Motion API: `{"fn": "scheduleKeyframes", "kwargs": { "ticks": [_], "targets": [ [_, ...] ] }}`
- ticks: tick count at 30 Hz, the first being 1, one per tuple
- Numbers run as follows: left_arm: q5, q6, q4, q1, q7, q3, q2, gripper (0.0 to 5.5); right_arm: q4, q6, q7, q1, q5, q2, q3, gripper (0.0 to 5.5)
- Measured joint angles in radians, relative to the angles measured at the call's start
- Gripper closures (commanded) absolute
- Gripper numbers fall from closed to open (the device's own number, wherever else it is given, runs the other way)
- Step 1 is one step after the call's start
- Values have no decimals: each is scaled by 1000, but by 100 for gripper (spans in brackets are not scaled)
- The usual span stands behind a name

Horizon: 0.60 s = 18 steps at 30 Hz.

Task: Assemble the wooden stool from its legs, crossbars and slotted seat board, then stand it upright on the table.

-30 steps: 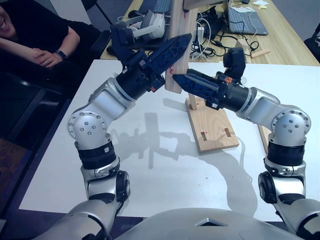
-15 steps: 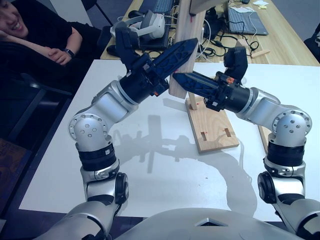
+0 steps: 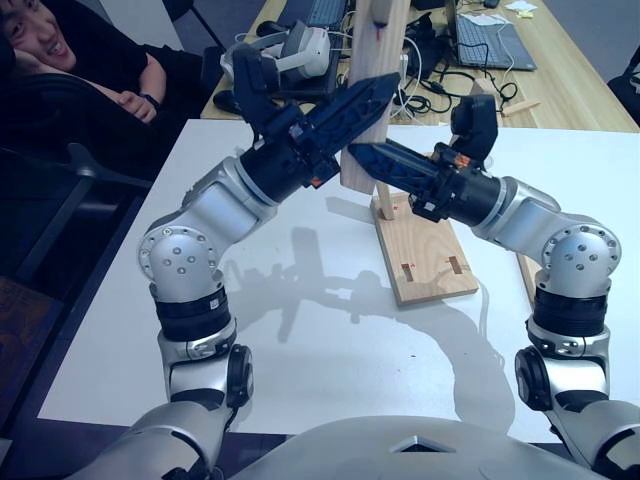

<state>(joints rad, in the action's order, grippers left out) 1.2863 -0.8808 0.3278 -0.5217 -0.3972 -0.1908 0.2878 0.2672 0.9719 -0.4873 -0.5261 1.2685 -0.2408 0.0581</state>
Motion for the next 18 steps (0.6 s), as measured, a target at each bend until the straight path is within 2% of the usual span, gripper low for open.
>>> {"fn": "scheduleKeyframes", "kwargs": {
  "ticks": [5, 11, 15, 18],
  "targets": [
    [-10, -71, -54, 0, -157, 11, 154, 211, 5, -9, -6, 5, -17, 3, -1, 449],
    [-167, -37, -255, -79, -384, 6, 336, 208, 13, -7, -49, 16, -37, -32, 1, 449],
    [-296, -10, -436, -162, -616, 40, 473, 208, 17, 5, -129, 15, -48, -102, 1, 449],
    [-364, 8, -549, -229, -757, 73, 513, 208, 11, 17, -182, 14, -69, -153, -3, 449]
  ]
}}
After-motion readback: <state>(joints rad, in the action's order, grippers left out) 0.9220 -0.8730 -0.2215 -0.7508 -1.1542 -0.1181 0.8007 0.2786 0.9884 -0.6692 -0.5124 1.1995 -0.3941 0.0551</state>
